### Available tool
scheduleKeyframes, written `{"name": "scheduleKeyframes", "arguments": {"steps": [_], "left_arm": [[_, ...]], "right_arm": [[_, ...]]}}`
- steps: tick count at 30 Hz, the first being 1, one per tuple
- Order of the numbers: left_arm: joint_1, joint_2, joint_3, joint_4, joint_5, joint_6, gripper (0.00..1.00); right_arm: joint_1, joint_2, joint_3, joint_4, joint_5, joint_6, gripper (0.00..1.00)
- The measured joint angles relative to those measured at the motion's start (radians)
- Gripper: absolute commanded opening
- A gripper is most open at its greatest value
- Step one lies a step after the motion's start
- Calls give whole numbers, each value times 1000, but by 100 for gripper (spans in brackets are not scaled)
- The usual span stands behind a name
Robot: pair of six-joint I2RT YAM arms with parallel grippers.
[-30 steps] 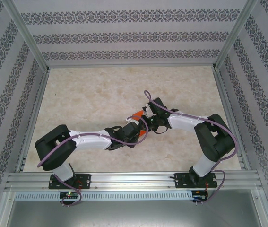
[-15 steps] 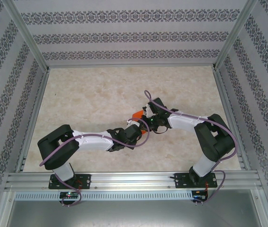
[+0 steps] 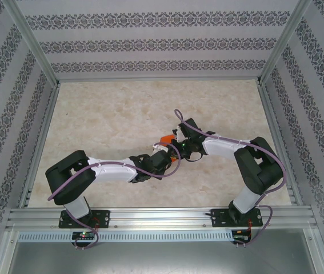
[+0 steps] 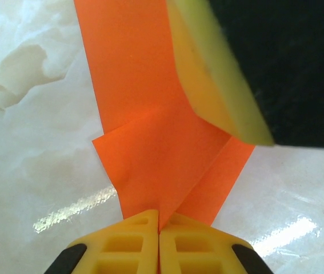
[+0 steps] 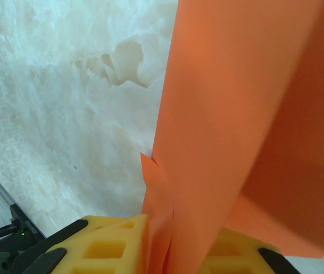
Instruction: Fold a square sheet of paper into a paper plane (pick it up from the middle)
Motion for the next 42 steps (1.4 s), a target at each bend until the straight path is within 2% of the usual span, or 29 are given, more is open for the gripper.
{"name": "scheduleKeyframes", "arguments": {"steps": [2, 7, 13, 19, 23, 26, 33, 42], "left_arm": [[0, 0, 0, 2, 1, -5, 2], [11, -14, -32, 55, 29, -30, 1], [74, -56, -113, 155, 154, -40, 1], [154, -61, -172, 256, 314, -54, 1], [210, -63, -198, 305, 415, -67, 1], [243, -63, -211, 333, 473, -80, 2], [300, -64, -232, 375, 573, -106, 2], [343, -64, -233, 405, 665, -129, 5]], "right_arm": [[0, -1, 0, -2, 2, -2, 32], [-8, -47, -6, -26, 23, 0, 38], [-34, -209, -65, -3, 38, -1, 44], [-40, -259, -108, 76, 18, 0, 41], [-40, -250, -126, 133, -7, 2, 31], [-34, -212, -126, 176, -19, 5, 26], [11, -77, -121, 261, -50, 26, 22], [34, 42, -64, 339, -78, 54, 21]]}}
